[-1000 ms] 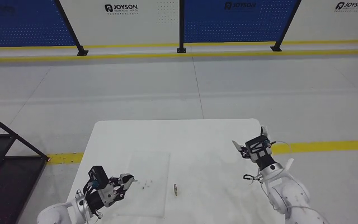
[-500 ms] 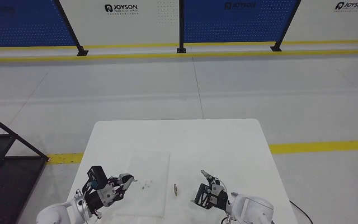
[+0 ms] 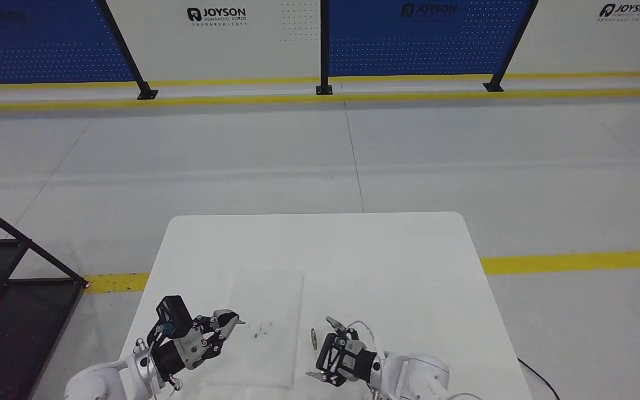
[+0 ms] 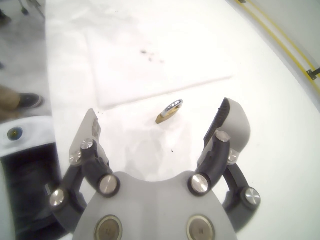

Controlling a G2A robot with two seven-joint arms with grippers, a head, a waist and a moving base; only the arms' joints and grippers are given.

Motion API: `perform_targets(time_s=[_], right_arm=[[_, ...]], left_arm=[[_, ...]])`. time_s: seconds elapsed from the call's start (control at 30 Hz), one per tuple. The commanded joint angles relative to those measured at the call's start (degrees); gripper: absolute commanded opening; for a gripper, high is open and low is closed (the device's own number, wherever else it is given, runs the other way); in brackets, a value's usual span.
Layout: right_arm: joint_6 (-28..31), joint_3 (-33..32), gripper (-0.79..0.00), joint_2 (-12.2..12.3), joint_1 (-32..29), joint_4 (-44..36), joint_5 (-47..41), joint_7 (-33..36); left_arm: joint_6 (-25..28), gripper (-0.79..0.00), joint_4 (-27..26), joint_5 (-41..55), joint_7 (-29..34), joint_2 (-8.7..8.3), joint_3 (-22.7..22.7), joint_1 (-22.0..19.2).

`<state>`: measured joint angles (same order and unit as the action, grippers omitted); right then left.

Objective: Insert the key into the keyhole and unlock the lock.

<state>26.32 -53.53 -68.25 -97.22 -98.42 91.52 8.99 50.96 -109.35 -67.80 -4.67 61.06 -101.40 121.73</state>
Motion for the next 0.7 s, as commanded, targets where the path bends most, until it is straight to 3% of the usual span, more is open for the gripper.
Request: perform_targets(time_s=[0.0,0.3,0.67], right_arm=[[-2.9,0.9,0.0,-0.3,0.6,0.5,0.3,1.9],[-2.9,0.9,0.0,-0.3,0.6,0.5,0.3,1.9],[-10.6,4.2,0.0,-2.2,4.7,4.8,-7.5,6.6]], left_arm=[[0.0,-0.785,0.0,0.0,0.0,0.0,0.0,0.0],[0.0,-0.785,0.0,0.0,0.0,0.0,0.0,0.0],[0.0,-0.785,0.0,0.0,0.0,0.0,0.0,0.0]])
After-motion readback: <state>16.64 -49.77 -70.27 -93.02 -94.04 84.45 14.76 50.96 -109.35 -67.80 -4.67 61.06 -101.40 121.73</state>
